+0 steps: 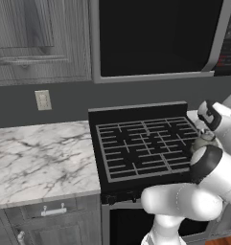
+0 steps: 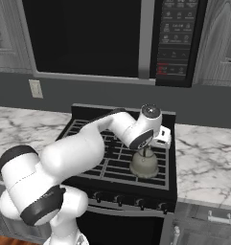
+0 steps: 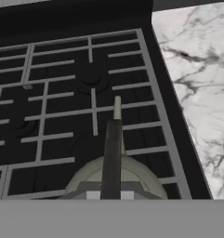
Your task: The kettle is done boiling. Turn off the stove, then wait for 300 timesteps before moving the kettle to the dining table.
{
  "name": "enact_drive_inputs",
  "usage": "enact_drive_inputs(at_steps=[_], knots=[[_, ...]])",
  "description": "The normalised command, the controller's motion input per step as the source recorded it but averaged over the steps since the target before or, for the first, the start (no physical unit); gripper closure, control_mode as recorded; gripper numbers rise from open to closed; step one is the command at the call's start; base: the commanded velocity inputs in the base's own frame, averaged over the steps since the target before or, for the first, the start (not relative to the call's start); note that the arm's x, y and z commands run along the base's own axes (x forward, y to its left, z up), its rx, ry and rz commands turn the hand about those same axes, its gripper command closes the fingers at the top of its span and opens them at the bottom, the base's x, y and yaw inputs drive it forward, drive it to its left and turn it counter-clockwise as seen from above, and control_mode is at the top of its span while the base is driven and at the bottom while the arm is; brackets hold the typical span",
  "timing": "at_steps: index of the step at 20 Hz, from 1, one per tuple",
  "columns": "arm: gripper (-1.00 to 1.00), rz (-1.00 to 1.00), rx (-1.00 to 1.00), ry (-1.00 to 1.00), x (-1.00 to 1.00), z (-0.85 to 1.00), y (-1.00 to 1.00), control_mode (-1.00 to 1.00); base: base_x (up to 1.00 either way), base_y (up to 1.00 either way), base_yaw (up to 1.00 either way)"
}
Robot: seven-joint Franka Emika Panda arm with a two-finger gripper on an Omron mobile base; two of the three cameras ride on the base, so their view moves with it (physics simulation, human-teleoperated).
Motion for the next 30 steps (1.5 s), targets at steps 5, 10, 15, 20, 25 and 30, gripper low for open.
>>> enact_drive_inputs(at_steps=[5,10,15,20,25,30], knots=[[1.0,-0.02,-0.06,0.0,-0.25,0.46,0.0,-1.0,0.0,0.0,0.0],[1.0,-0.03,-0.06,0.0,-0.2,0.41,0.0,-1.0,0.0,0.0,0.0],[1.0,-0.05,-0.03,0.0,0.0,0.14,0.01,-1.0,0.0,0.0,0.0],[1.0,0.0,0.0,0.0,0.0,0.0,0.0,-1.0,0.0,0.0,0.0],[1.0,0.0,0.0,0.0,-0.01,0.0,0.0,1.0,-0.22,-0.03,-0.02],[1.0,0.0,0.0,0.0,0.0,0.0,0.0,1.0,-0.9,-0.21,-0.17]])
